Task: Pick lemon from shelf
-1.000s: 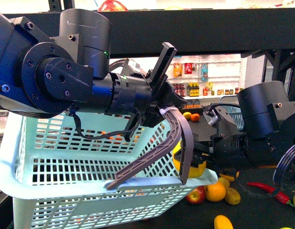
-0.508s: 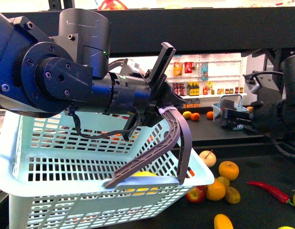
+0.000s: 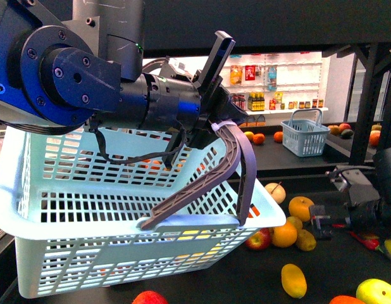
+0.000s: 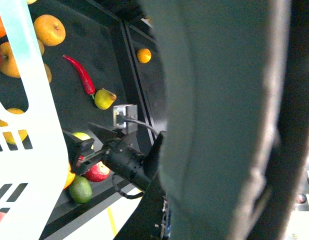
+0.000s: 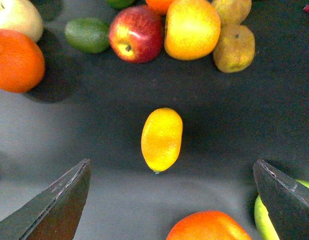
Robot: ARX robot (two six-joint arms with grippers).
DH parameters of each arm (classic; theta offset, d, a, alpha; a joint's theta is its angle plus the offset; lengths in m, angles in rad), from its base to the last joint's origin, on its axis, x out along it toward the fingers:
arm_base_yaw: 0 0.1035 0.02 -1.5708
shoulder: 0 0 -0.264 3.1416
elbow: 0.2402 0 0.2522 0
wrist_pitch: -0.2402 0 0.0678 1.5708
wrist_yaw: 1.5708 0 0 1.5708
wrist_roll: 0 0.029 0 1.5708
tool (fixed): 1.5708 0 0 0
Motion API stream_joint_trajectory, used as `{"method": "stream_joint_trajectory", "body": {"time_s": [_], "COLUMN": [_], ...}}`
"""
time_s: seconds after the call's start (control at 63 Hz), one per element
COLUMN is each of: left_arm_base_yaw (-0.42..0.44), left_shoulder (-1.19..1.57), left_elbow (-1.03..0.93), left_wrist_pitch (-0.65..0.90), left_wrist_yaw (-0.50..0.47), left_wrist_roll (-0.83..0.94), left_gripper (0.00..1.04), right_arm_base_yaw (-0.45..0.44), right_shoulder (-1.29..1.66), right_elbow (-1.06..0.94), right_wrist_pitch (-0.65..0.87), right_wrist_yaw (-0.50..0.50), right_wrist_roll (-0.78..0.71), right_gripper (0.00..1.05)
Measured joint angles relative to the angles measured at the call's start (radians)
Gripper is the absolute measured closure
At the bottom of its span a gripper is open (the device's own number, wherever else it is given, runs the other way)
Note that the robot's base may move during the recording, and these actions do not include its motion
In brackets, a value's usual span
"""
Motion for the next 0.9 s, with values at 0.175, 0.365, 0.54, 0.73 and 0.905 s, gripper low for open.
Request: {"method": "stream_joint_trajectory", "body": {"time_s": [0.175,0.365,0.54,0.73,0.905], "left_arm_base_yaw": [0.0,0.0,0.0,0.0,0.0], "left_shoulder": [0.0,0.0,0.0,0.0,0.0], "left_elbow": [0.0,0.0,0.0,0.0,0.0], "left_wrist_pitch": [0.0,0.0,0.0,0.0,0.0], "left_wrist_yaw": [0.001,0.001,0.0,0.001,0.001], "left_wrist_roll": [-0.001,0.0,-0.001,0.0,0.0], "left_gripper": [0.98,0.98,0.98,0.98,0.98], "right_arm_base_yaw": [0.031,0.051,0.059,0.061,0.062], "right_shoulder": [0.151,0.312,0.435,0.547,0.606], "right_elbow": [0.139,0.328,0.505,0.69,0.79], "right_wrist_pitch": [-0.034,-0.099,-0.169,-0.24,-0.275], "right_wrist_yaw": [0.042,0.085,0.097,0.111,0.111], "right_wrist_roll": [-0.019,-0.046,-0.058,-0.076,-0.082], "right_gripper": [0.07,0.07,0.07,0.07,0.15]}}
